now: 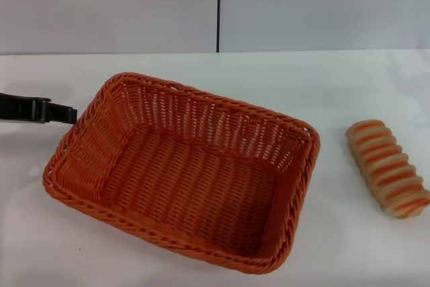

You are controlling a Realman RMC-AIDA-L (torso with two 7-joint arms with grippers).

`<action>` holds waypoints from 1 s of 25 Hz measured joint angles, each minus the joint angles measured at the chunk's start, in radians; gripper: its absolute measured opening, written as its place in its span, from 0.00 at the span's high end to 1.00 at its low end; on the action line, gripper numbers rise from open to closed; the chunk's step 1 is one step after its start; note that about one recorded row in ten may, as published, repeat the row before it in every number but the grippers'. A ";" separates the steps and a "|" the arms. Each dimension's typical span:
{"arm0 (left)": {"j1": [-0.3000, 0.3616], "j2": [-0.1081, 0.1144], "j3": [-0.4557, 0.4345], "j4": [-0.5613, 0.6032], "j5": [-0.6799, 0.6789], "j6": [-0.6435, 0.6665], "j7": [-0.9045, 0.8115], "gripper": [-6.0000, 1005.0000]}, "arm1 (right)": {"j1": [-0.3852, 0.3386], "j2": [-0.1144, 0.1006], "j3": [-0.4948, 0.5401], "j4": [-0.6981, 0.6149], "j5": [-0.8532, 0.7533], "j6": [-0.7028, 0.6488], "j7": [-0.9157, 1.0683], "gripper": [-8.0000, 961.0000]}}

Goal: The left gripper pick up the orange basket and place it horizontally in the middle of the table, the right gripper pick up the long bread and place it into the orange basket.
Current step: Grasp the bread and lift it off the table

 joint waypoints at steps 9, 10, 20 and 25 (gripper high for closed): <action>0.001 0.006 -0.008 0.001 -0.035 -0.003 0.017 0.43 | -0.016 0.003 0.040 0.000 0.000 -0.012 0.007 0.33; 0.001 0.006 -0.008 0.001 -0.035 -0.003 0.017 0.43 | -0.016 0.003 0.040 0.000 0.000 -0.012 0.007 0.33; -0.039 0.002 0.035 -0.039 -0.137 -0.037 0.076 0.43 | -0.025 0.004 0.066 0.001 0.001 -0.017 0.024 0.33; -0.039 0.000 0.120 -0.055 -0.142 -0.151 0.135 0.43 | -0.027 0.004 0.067 0.002 0.001 -0.018 0.025 0.33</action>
